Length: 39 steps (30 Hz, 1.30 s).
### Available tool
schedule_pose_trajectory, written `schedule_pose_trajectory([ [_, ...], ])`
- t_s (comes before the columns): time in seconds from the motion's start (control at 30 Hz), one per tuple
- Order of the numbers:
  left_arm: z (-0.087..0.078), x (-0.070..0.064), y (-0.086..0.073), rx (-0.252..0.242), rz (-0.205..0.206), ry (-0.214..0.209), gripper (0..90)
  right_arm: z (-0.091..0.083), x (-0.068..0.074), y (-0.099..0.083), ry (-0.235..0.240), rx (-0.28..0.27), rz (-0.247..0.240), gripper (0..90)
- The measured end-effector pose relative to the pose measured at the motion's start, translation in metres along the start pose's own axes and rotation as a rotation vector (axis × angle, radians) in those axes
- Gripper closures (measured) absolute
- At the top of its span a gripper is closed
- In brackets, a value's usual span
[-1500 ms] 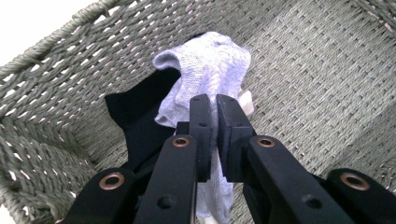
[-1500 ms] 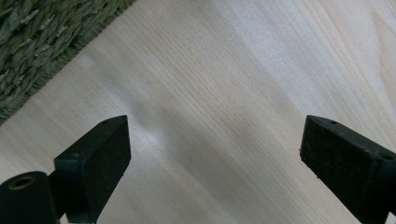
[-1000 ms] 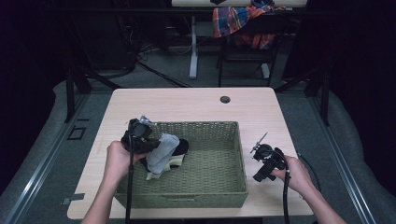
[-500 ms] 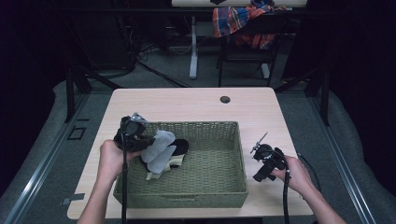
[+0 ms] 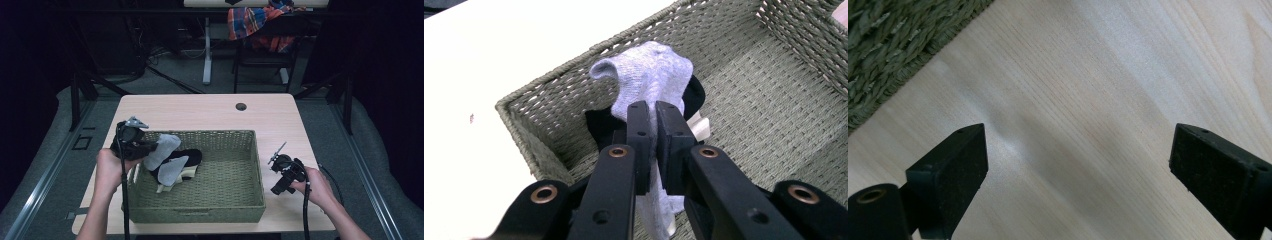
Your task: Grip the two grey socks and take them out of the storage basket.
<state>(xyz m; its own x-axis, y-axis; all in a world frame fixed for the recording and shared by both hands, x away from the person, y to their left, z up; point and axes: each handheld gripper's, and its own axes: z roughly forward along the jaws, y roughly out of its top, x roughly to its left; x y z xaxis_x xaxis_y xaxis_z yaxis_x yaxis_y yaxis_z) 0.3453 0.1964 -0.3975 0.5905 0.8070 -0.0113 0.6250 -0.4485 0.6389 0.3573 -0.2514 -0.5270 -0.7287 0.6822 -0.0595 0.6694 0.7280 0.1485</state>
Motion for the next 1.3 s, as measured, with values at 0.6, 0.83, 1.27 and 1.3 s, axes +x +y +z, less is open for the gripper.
schedule_pose_trajectory([
  [0.6,-0.026,0.021,-0.009,-0.042,-0.059,0.044,85.8,0.0,0.0,0.0,0.0,0.002,-0.001,8.3],
  [0.83,-0.038,0.032,-0.015,-0.06,-0.093,0.075,85.8,0.0,0.0,0.0,0.001,0.003,-0.001,8.3],
  [1.27,-0.05,0.064,-0.038,-0.069,-0.208,0.146,85.8,0.0,0.0,0.0,0.005,0.004,-0.004,8.3],
  [1.3,-0.05,0.064,-0.038,-0.069,-0.208,0.146,85.8,0.0,0.0,0.0,0.005,0.004,-0.004,8.3],
])
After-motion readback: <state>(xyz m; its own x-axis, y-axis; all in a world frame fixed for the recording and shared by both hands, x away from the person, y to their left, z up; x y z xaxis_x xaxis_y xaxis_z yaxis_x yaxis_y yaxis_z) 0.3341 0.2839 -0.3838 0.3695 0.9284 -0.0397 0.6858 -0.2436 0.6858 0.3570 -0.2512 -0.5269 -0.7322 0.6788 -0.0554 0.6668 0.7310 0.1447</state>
